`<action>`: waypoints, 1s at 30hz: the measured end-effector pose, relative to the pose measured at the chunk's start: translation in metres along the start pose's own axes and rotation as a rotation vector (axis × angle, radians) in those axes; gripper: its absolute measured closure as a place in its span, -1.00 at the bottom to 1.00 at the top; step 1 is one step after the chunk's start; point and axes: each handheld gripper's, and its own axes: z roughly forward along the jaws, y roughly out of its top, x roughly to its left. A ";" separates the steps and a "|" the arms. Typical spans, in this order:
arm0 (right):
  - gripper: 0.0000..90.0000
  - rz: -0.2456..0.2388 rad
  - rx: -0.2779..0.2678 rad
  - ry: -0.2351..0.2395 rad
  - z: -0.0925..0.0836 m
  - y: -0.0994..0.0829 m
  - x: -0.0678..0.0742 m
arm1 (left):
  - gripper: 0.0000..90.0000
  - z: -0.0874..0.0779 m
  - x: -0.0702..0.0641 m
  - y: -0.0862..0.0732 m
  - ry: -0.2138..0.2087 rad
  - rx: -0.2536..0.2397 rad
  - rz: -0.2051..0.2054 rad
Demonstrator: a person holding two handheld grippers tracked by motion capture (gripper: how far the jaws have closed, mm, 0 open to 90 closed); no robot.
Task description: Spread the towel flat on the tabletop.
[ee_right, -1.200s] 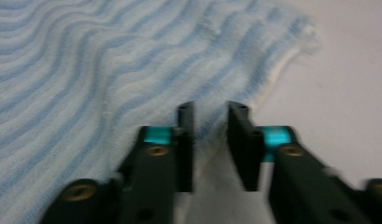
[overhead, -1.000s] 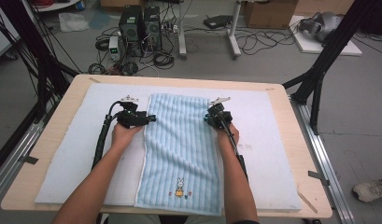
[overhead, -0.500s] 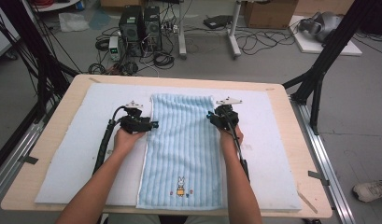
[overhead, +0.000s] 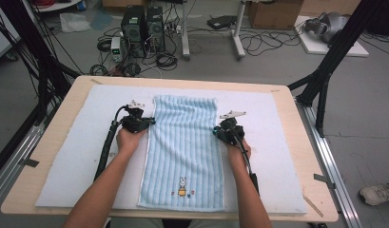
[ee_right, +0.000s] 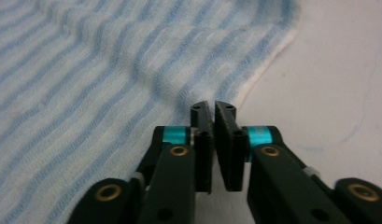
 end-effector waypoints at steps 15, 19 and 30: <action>0.47 0.053 -0.083 -0.077 -0.009 0.005 0.002 | -0.03 -0.017 0.007 -0.006 -0.121 -0.072 -0.038; 0.33 0.033 -0.095 -0.050 -0.027 0.003 0.011 | -0.15 -0.033 0.000 -0.012 -0.154 -0.102 -0.022; 0.05 0.012 -0.149 -0.037 -0.076 -0.051 0.045 | -0.10 -0.088 -0.025 -0.057 -0.183 -0.137 0.016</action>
